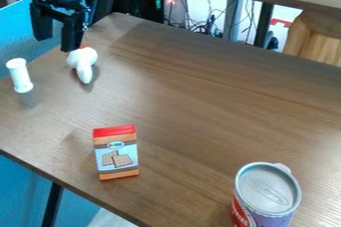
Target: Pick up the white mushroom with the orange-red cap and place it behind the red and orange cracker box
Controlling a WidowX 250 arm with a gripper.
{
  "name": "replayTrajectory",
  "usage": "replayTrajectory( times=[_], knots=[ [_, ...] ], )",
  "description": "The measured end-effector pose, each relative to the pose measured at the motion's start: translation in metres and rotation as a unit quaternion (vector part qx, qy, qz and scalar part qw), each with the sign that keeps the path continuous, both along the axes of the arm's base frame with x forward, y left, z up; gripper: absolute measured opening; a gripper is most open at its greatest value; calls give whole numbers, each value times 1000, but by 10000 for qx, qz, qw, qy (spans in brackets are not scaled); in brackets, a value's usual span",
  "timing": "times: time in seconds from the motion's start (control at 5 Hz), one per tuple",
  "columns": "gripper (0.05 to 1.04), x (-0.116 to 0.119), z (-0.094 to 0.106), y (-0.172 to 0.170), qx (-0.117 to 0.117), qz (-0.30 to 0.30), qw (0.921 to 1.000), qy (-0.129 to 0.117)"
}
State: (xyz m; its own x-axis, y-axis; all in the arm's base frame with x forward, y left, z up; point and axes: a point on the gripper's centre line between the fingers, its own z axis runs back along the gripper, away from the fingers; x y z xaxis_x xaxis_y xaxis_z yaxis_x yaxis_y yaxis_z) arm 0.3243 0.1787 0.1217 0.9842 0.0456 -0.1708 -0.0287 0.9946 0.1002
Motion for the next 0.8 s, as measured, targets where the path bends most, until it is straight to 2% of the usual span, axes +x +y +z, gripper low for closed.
replayTrajectory(
  times=[0.2,0.4,0.6,0.8],
  knots=[
    [1001,0,-18,-3,-149,49,9997,194],
    [1001,24,-22,-1,-536,994,9926,-444],
    [1001,34,-30,7,-750,1777,9781,-784],
    [1001,45,-32,9,-717,2480,9597,-1113]
  ],
)
